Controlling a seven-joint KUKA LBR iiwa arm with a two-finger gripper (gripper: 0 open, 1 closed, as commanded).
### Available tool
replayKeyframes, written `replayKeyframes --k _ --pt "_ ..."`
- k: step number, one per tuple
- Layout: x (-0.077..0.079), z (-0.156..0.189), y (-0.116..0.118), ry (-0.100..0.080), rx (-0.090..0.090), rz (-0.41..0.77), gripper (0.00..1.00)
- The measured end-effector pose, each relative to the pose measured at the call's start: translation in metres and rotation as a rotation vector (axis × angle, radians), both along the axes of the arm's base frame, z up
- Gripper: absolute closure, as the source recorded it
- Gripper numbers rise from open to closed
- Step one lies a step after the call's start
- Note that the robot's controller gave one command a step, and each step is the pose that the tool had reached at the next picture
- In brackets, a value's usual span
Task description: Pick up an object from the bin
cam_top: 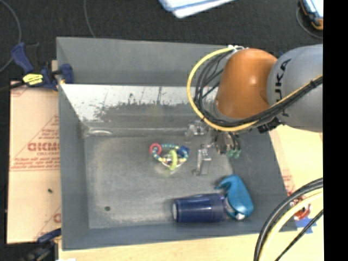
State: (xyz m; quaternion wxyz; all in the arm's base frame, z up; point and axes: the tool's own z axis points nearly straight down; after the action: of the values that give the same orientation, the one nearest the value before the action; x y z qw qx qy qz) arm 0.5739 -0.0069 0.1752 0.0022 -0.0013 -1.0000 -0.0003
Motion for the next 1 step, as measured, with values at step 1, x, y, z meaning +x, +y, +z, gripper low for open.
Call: replayKeyframes --k 1 --pt "0.0017 0.0046 -0.0001 -0.008 0.0 0.0 0.0"
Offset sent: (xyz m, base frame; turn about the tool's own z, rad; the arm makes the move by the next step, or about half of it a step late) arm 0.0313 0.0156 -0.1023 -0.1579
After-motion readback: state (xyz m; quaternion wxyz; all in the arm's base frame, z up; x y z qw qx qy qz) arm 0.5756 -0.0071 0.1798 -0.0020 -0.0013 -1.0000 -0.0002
